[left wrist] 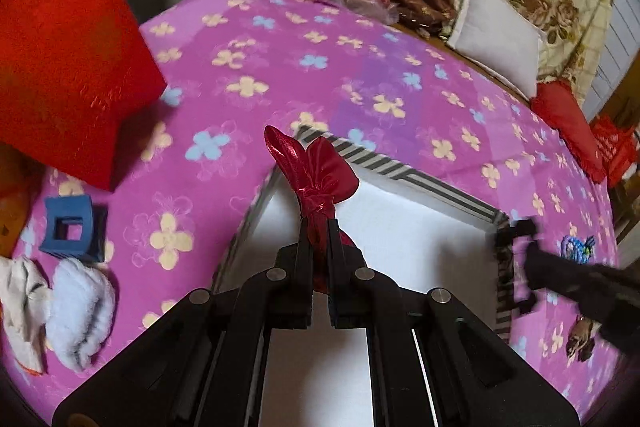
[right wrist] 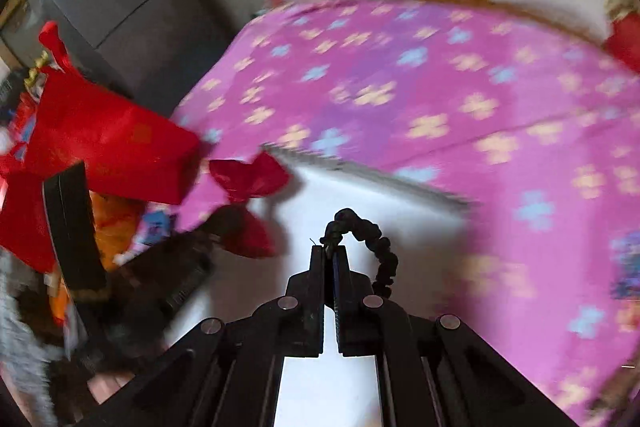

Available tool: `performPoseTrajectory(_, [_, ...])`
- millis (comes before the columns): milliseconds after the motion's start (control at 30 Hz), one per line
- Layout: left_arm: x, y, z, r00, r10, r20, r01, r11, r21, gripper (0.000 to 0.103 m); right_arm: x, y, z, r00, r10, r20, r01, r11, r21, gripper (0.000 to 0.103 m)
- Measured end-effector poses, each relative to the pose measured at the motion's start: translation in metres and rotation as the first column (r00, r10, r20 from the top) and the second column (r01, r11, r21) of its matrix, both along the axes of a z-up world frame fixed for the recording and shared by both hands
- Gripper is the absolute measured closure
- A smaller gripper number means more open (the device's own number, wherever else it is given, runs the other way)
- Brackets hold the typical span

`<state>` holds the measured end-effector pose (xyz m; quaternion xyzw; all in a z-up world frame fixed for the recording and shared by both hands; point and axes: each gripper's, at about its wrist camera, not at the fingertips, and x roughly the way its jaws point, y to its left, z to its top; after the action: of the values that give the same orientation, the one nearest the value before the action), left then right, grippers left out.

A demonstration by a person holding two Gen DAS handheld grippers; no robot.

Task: Organize jewelry
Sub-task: 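Carry the bow and scrunchie into the white tray and open both tools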

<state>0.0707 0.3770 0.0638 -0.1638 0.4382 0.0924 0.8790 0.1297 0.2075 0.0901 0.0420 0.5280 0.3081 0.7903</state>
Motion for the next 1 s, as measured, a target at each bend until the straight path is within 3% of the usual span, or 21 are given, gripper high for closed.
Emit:
performPoseTrajectory(100, [-0.001, 0.010, -0.002, 1.000, 0.029, 0.004, -0.029, 0.999, -0.030, 0.099, 0.011, 0.019, -0.021, 0.999, -0.001, -0.033, 0.001, 1.000, 0.020, 0.100])
performPoseTrajectory(267, [-0.001, 0.017, -0.007, 0.999, 0.040, -0.006, -0.040, 0.998, -0.054, 0.097, 0.025, 0.022, -0.048, 0.998, -0.059, -0.007, 0.058, 0.990, -0.129, 0.099])
performPoseTrajectory(333, [-0.001, 0.017, -0.007, 0.999, 0.036, -0.011, -0.037, 0.997, -0.064, 0.087, 0.028, 0.010, -0.052, 0.996, -0.085, 0.000, 0.084, 0.983, -0.161, 0.098])
performPoseTrajectory(467, [-0.002, 0.015, -0.003, 1.000, 0.014, 0.023, -0.012, 0.994, -0.111, 0.057, 0.034, -0.012, -0.053, 0.993, -0.114, -0.009, 0.111, 0.978, -0.178, 0.097])
performPoseTrajectory(533, [-0.002, 0.012, -0.001, 0.999, -0.008, 0.041, 0.014, 0.990, -0.138, 0.053, 0.033, -0.017, -0.052, 0.993, -0.116, 0.004, 0.114, 0.976, -0.184, 0.095])
performPoseTrajectory(633, [0.000, 0.013, -0.002, 1.000, -0.010, 0.026, 0.014, 0.989, -0.150, 0.052, 0.027, -0.020, -0.044, 0.993, -0.111, 0.031, 0.115, 0.975, -0.190, 0.079])
performPoseTrajectory(700, [0.000, 0.014, -0.004, 1.000, -0.007, 0.008, 0.008, 0.988, -0.155, 0.052, 0.023, -0.020, -0.037, 0.992, -0.110, 0.060, 0.119, 0.975, -0.185, 0.061])
performPoseTrajectory(867, [-0.004, 0.014, -0.005, 0.999, -0.011, -0.045, 0.006, 0.995, -0.102, 0.052, 0.003, -0.020, -0.023, 0.983, -0.123, 0.133, 0.150, 0.963, -0.224, 0.061])
performPoseTrajectory(1000, [0.005, 0.002, -0.022, 0.991, -0.064, -0.118, 0.056, 0.996, -0.076, 0.053, -0.035, -0.040, -0.004, 0.973, -0.113, 0.199, 0.156, 0.963, -0.218, 0.061])
